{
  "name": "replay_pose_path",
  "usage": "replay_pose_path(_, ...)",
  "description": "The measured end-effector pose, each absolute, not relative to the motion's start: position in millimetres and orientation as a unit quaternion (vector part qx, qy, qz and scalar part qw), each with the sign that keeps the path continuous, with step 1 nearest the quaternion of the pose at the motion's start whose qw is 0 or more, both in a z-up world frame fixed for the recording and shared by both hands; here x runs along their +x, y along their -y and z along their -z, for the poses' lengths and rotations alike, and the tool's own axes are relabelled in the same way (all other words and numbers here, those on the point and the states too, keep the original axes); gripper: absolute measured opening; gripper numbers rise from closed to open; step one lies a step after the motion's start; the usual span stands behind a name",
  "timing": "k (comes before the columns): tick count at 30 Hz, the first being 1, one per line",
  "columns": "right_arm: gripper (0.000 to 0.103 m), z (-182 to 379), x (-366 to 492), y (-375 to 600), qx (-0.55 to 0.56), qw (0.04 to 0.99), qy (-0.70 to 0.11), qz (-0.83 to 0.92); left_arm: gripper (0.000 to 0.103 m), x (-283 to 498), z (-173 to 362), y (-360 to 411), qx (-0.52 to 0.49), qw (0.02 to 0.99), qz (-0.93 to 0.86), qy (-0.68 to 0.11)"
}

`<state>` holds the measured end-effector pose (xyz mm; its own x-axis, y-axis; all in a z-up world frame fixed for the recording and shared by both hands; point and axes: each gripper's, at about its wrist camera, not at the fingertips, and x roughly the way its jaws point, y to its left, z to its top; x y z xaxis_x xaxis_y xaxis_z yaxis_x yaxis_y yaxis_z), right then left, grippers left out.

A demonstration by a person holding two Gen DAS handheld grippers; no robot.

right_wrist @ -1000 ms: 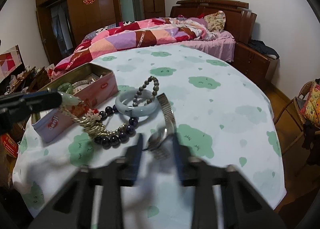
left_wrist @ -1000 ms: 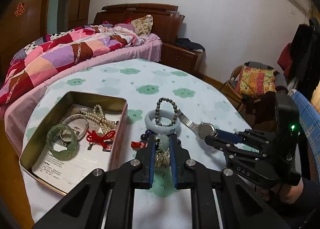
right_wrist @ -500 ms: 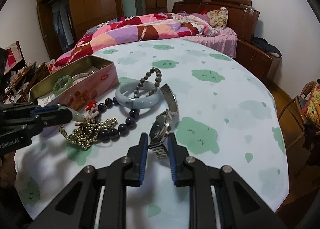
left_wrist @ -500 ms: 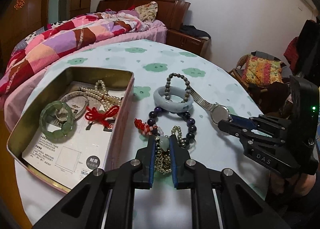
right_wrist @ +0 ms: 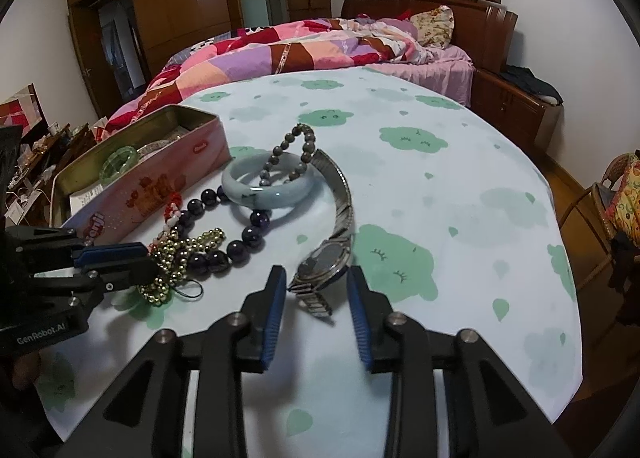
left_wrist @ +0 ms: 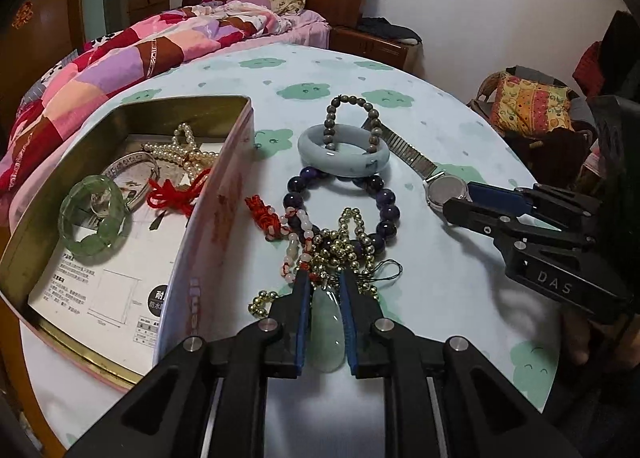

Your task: Organize jewelry

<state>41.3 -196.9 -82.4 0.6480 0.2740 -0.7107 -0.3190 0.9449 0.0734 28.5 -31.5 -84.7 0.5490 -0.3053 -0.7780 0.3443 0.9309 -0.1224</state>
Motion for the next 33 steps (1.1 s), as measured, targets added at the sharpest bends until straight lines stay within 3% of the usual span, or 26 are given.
replay_pose_path(5,0.042,81,40,199,-0.028,0.909,-0.383,-0.161,0.015,26,84,33,0.031,0.878,0.179,-0.443)
replay_pose_path(14,0.042,82,40,198,-0.032,0.908,-0.386,-0.162,0.013,23,84,31,0.027,0.878,0.191,-0.438)
replay_pose_path(22,0.043,79,45,206,-0.02,0.91,-0.387,-0.146,0.013,11,38,13,-0.006,0.901,0.207,-0.38)
replay_pose_path(28,0.061,86,50,198,-0.034,0.899,-0.413,-0.145,0.013,13,17,6,-0.018,0.913,0.202,-0.355)
replay_pose_path(33,0.059,88,56,192,-0.053,0.896,-0.423,-0.125,0.013,17,18,11,-0.016,0.911,0.211,-0.355)
